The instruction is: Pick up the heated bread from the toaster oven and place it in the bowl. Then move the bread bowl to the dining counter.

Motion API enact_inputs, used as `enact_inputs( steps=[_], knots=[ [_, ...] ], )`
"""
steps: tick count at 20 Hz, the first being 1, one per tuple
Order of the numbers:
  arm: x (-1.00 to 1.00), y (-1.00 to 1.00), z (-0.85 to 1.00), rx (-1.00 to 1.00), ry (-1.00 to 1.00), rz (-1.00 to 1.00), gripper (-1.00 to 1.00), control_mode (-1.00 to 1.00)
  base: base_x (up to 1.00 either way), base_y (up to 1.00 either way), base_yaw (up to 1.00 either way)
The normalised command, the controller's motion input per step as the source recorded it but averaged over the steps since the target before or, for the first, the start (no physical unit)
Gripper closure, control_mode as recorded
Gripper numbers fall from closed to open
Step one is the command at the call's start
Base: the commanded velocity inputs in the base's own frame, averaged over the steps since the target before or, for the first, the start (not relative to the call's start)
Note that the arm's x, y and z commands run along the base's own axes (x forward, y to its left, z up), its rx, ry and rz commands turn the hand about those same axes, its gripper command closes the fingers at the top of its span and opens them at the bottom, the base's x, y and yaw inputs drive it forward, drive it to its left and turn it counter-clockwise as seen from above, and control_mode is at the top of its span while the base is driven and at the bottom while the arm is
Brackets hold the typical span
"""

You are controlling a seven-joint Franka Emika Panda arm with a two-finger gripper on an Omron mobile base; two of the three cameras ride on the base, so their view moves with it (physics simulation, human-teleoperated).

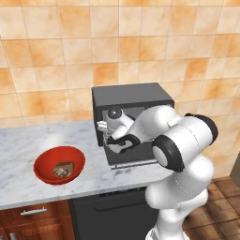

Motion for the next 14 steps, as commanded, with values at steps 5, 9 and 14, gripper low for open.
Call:
enact_inputs(
  steps=[5, 9, 14],
  knots=[
    [-0.64, 0.00, 0.00, 0.01, 0.02, 0.00, 1.00, -1.00, 0.00, 0.00, 0.00],
    [-1.00, 0.08, 0.28, 0.07, 0.00, 0.00, 1.00, -1.00, 0.00, 0.00, 0.00],
    [-0.93, 0.45, 0.74, 0.05, 0.01, 0.16, 1.00, -1.00, 0.00, 0.00, 0.00]
  ],
)
